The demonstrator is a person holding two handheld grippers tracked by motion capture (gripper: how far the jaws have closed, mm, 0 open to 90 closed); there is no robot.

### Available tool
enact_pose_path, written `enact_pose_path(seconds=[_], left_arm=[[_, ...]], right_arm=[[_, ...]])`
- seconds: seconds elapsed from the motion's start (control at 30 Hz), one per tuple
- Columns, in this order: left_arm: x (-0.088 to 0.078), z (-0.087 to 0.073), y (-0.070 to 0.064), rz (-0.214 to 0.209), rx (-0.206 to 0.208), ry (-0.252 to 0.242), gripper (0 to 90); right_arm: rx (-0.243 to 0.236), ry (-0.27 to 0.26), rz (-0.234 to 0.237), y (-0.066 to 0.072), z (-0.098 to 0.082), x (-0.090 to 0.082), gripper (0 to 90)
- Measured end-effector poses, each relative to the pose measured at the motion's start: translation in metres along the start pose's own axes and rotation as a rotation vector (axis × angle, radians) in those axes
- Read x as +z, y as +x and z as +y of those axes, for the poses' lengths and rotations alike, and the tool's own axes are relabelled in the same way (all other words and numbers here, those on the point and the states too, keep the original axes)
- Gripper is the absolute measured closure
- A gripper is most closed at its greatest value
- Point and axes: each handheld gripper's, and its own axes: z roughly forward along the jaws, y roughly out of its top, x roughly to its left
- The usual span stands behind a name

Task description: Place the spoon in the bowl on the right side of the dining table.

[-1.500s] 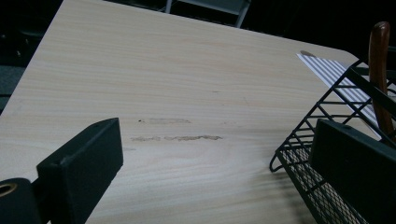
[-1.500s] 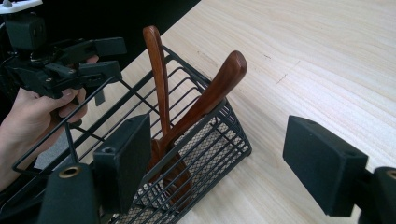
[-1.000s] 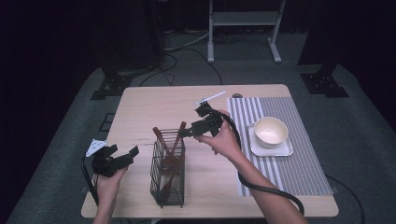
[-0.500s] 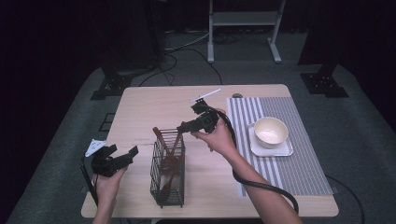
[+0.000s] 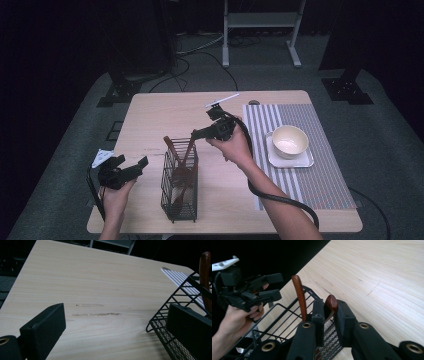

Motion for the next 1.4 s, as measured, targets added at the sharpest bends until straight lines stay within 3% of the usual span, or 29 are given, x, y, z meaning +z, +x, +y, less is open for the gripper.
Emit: enact_pose_path(seconds=[0.23, 0.37, 1.0, 1.4], left_arm=[[0.000, 0.000, 0.000, 0.003, 0.001, 0.002, 2.0], [0.000, 0.000, 0.000, 0.006, 0.003, -0.001, 2.0], [0.000, 0.000, 0.000, 0.008, 0.001, 0.000, 2.0], [0.000, 0.000, 0.000, 0.007, 0.001, 0.001, 2.0]], right_arm=[[0.009, -0.024, 0.058, 0.003, 0.001, -0.012, 83.2], [0.009, -0.027, 0.063, 0.005, 0.000, -0.018, 83.7], [0.049, -0.126, 0.060, 0.004, 0.008, -0.064, 83.9], [0.074, -0.171, 0.054, 0.001, 0.012, -0.084, 83.9]])
